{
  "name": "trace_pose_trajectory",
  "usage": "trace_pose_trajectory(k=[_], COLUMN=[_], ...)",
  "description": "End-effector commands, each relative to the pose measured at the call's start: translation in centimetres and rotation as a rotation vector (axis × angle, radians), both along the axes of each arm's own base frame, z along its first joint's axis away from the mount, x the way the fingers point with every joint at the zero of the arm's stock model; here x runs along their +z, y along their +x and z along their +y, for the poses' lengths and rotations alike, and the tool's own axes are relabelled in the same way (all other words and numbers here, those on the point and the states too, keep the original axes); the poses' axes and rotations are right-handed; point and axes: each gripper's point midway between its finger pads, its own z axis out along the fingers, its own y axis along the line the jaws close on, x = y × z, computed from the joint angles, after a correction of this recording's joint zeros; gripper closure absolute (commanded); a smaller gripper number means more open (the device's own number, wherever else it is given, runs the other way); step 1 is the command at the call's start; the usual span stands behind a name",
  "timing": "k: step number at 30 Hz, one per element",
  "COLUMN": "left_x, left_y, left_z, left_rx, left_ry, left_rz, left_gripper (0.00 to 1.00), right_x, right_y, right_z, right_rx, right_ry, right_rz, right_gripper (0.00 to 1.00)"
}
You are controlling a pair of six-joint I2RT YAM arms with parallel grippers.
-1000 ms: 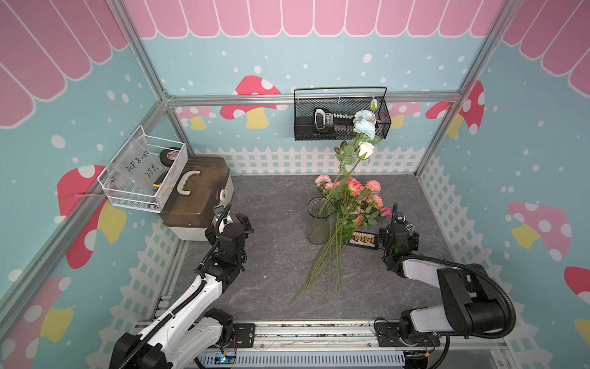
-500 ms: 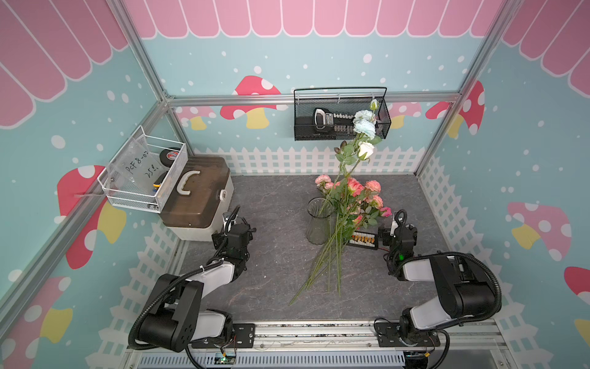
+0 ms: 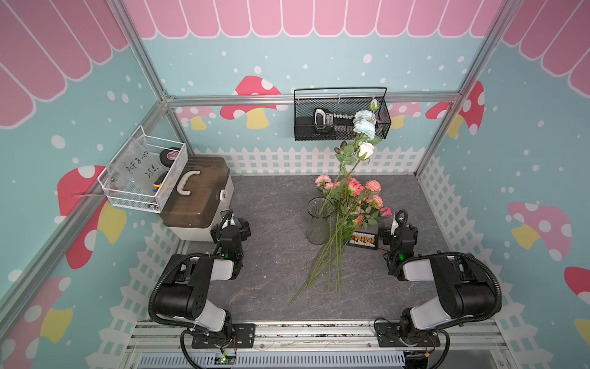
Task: Pick out pink flowers from the vase
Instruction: Reset both arms
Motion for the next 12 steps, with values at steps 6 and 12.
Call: trace_pose_trajectory(k=[6,12], left_x=[1.13,1.24], left_y=[0.81,0.84], left_z=[-0.14,-0.14], left_rx=[-0.019,-0.020], left_ry=[-0.022,-0.020], left_rz=[-0.044,-0.048], left_gripper=[0.00,0.00], right_x=[0.62,0.84], right_y=[0.71,0.44], right_z=[-0.42,-0.42], right_rx=[-0.005,0.002], right_ry=[0.014,0.014], right_rz=[-0.020,-0.032], right_gripper=[0.01,0.01])
